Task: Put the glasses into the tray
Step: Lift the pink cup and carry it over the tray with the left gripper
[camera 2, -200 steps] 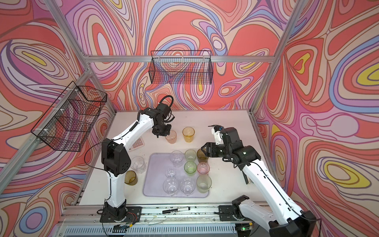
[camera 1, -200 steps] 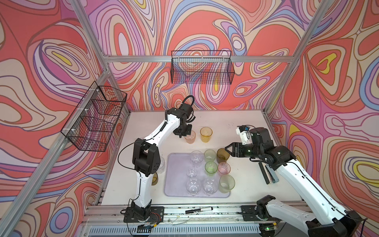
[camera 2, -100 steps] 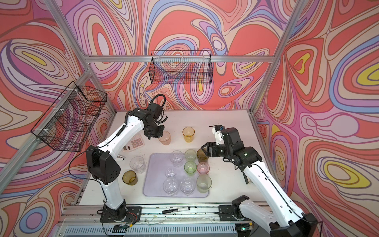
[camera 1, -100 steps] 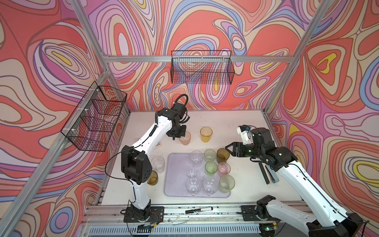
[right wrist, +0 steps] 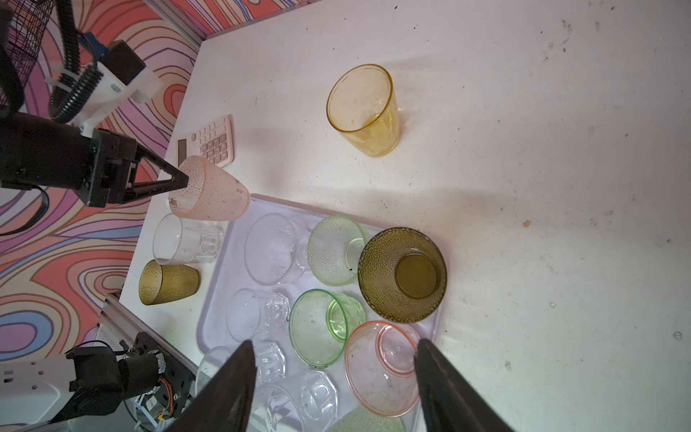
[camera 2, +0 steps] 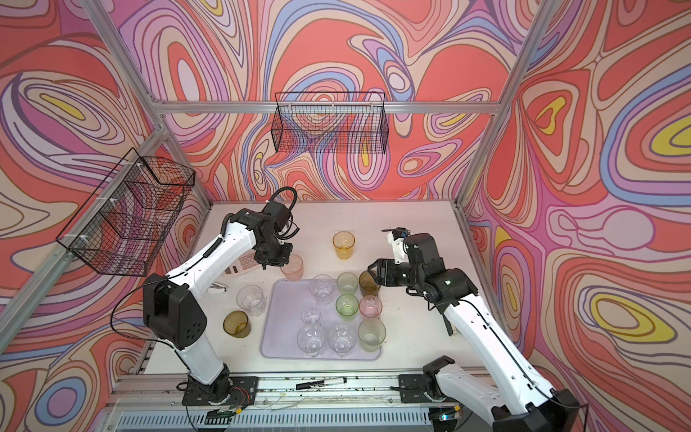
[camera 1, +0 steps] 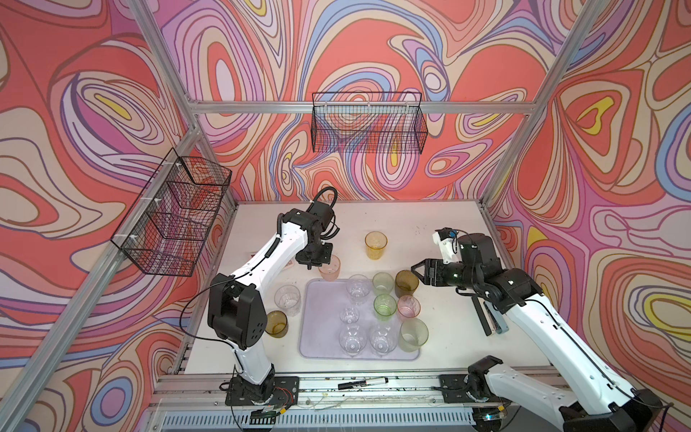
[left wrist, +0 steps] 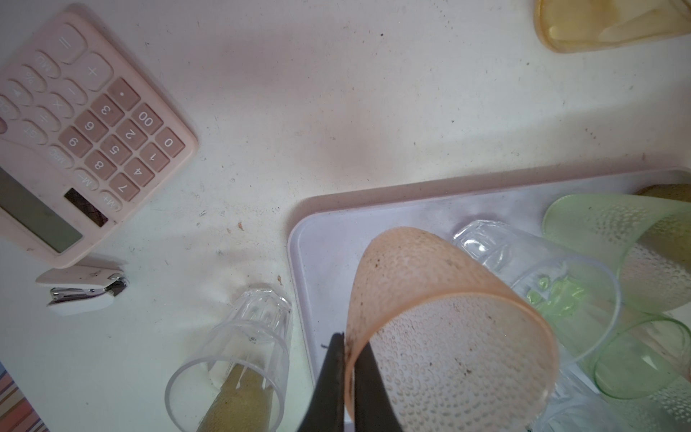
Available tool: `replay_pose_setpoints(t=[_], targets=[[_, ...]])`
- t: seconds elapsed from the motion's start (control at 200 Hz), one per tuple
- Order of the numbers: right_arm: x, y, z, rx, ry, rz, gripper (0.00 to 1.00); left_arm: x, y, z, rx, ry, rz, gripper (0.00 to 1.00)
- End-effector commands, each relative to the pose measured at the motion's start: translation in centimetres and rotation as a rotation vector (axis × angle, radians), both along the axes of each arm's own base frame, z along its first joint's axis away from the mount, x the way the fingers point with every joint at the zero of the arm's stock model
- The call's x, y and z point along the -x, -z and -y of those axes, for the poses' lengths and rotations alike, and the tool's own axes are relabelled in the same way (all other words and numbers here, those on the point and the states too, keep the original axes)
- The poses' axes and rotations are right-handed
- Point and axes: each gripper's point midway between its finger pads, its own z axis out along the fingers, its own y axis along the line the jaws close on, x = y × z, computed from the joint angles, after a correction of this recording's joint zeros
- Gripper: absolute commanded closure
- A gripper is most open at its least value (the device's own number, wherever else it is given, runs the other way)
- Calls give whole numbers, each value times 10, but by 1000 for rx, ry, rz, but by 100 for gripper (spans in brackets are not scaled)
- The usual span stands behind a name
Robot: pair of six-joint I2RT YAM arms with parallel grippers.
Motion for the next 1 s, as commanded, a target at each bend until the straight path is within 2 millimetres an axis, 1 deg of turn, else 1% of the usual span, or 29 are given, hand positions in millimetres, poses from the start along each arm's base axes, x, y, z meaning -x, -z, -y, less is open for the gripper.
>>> replay_pose_setpoints(t=[0.0,0.29,0.401,0.496,0.706,0.997], targets=[[-2,3,3,7,12,15,30,4,-5,-3,15,-20,14,100],[-2,4,2,18,3,5,30,16,17,-10,10,-56,-1,100],[-2,1,2,18,3,8,30,18,21,-11,12,-61,3,100],[-2,1,3,18,6,8,30,19,24,-7,34,-59,-1,100],[0,2,4,18,11,3,30,21,37,-2,57,-64,-28,100],[0,2,4,20,11,0,30,24,45,6,60,-57,-24,100]])
